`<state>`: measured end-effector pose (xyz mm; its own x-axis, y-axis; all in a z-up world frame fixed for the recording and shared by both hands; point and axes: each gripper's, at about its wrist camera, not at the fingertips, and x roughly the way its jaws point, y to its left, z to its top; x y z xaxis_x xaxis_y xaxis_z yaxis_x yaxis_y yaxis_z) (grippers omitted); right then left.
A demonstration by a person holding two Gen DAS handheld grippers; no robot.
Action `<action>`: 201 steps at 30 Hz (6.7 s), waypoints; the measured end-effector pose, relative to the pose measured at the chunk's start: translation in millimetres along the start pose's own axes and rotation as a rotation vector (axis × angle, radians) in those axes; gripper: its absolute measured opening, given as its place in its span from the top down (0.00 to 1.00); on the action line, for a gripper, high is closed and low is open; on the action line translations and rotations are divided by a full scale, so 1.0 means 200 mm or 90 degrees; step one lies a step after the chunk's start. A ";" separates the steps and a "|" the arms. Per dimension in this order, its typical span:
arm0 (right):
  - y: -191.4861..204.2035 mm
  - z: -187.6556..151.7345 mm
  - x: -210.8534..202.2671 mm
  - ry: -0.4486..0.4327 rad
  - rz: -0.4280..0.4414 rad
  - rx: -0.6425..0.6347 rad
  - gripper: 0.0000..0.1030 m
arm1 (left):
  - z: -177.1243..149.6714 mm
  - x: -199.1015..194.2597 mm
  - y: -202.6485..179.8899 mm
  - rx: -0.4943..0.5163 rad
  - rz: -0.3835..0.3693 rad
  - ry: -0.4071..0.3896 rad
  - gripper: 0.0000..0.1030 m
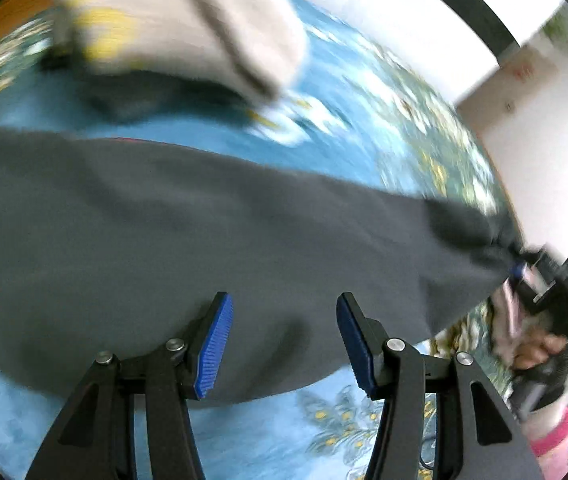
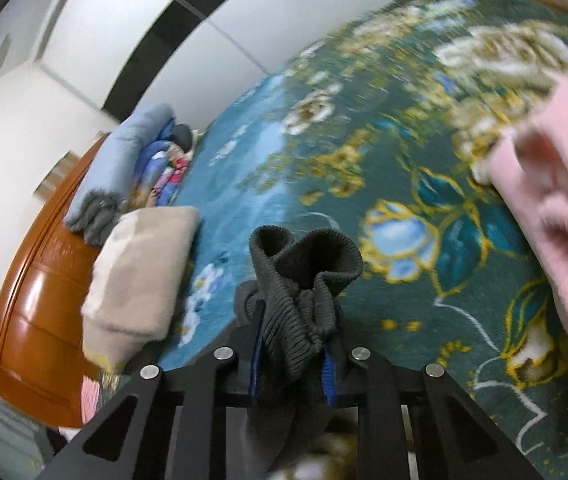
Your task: Fold clothes
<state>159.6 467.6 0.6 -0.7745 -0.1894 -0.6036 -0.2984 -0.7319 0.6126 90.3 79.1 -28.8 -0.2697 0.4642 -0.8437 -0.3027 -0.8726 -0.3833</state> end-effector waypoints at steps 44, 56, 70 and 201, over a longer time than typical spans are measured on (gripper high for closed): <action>1.47 -1.06 0.63 0.286 0.108 -0.520 0.61 | -0.31 -0.44 0.92 -0.347 -0.041 -0.125 0.46; 0.92 -0.54 0.34 0.179 0.127 -0.296 0.47 | -0.13 -0.26 0.59 -0.253 -0.115 -0.077 0.38; 0.74 -0.54 0.31 0.204 0.112 -0.272 0.47 | 0.09 -0.12 0.46 -0.241 -0.215 -0.093 0.82; 0.74 -0.67 0.58 0.339 0.141 -0.224 0.45 | 0.08 -0.75 0.90 -0.279 0.153 -0.259 0.66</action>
<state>101.3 249.5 -46.9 -0.3896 -0.5897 -0.7074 0.1050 -0.7916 0.6020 61.0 -144.5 34.8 -0.6346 0.1929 -0.7484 0.1883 -0.9006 -0.3918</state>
